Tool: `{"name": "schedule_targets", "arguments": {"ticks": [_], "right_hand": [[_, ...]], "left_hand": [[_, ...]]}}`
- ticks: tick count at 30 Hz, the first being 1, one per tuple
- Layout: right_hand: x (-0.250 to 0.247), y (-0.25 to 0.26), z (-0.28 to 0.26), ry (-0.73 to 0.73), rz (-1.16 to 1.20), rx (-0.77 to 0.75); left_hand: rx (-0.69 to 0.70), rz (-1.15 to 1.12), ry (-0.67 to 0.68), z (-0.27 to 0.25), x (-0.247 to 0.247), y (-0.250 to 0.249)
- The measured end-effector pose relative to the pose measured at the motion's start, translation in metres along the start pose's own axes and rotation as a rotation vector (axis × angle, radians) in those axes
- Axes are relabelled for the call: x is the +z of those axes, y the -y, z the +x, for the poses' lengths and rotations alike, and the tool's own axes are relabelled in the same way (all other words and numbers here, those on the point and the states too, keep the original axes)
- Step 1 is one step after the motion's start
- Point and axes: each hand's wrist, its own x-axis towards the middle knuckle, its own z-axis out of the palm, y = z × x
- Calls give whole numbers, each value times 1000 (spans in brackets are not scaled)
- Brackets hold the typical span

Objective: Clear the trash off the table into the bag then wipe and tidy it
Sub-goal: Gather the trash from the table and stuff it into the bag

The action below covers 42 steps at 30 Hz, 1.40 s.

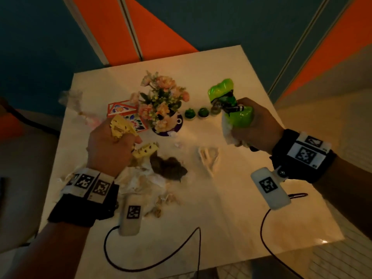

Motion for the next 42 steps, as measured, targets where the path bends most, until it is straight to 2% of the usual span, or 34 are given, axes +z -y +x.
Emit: {"name": "schedule_targets", "arguments": {"ticks": [5, 8, 11, 15, 20, 22, 25, 28, 33, 39, 42], "right_hand": [[-65, -3, -23, -119, -53, -2], [-114, -19, -36, -173, -43, 10], [-180, -49, -46, -201, 6, 41], [-269, -104, -56, -181, -7, 139], [-347, -204, -86, -86, 55, 372], [-361, -252, -97, -35, 48, 467], [-363, -309, -110, -53, 14, 582], [-357, -339, -115, -108, -9, 712], [-346, -371, -99, -62, 132, 728], [-341, -413, -89, 6, -68, 642], [-335, -430, -85, 50, -5, 660]], "left_hand": [[53, -18, -39, -6, 26, -59], [3, -94, 2, -16, 58, -91], [-59, -148, 45, -36, 118, -133], [-7, -228, 185, -78, 220, -193], [-86, -236, 374, -114, 370, -240], [-119, -142, 469, -123, 422, -245], [-241, -3, 567, -133, 486, -241], [-299, 96, 531, -135, 536, -218], [-374, 195, 481, -135, 597, -174], [-73, 473, 542, -131, 640, -139], [37, 623, 561, -130, 656, -129]]}}
